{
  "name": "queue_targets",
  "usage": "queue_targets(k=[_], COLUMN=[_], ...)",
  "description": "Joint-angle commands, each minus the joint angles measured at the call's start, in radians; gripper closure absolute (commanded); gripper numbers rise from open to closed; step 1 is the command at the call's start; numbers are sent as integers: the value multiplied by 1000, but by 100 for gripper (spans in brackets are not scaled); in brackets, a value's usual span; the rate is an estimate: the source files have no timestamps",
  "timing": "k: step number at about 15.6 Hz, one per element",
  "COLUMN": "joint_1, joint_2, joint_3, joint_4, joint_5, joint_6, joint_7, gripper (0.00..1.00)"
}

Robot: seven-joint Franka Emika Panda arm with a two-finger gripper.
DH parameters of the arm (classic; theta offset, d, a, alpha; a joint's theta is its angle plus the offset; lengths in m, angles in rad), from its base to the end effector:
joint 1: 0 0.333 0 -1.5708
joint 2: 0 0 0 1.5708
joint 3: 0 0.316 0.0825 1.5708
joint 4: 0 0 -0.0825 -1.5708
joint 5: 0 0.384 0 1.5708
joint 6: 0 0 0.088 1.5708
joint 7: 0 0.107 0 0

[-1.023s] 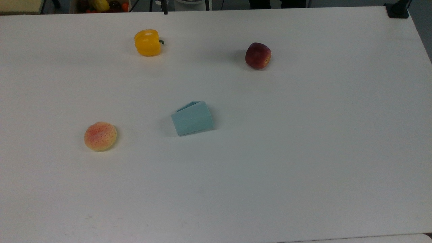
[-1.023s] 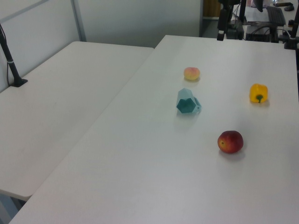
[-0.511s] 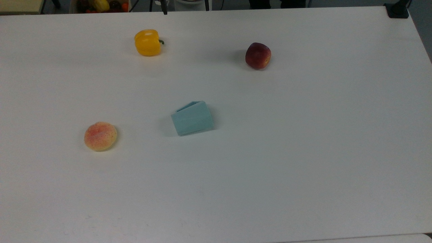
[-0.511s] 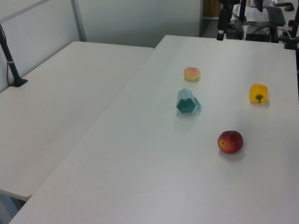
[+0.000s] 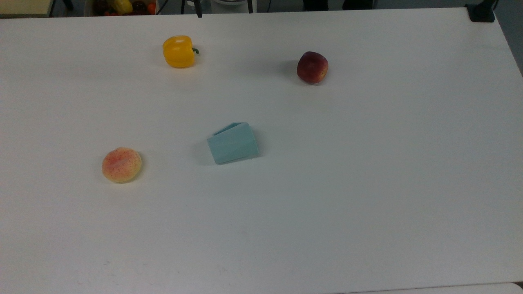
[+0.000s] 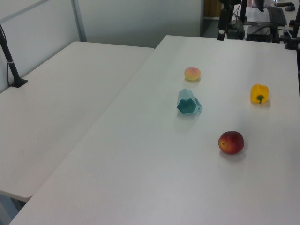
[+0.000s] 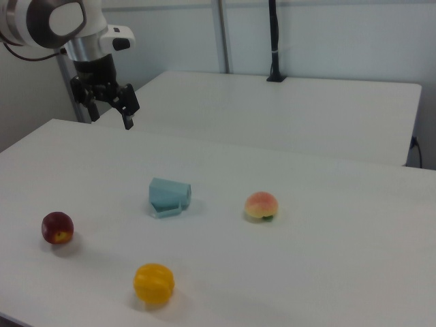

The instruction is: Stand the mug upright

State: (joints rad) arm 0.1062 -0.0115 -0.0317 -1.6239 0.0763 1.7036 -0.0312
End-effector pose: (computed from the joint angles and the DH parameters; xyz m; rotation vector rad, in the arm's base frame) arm 0.5613 0.0490 0.6181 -3.0564 -0.1515 -0.1371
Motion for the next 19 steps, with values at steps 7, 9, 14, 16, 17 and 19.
queue_targets(k=[7, 9, 14, 16, 17, 19], joint_1=[13, 16, 113, 168, 188, 223], joint_2=[-8, -7, 21, 33, 48, 79], joint_3=[-13, -11, -4, -2, -2, -2], joint_4=[-7, -7, -7, -13, -10, -10], joint_5=[-33, -39, -177, -245, -274, -332], joint_6=[10, 10, -18, -4, 13, 72], joint_7=[-10, -10, 29, 69, 79, 132], gripper=[0, 0, 0, 0, 0, 0])
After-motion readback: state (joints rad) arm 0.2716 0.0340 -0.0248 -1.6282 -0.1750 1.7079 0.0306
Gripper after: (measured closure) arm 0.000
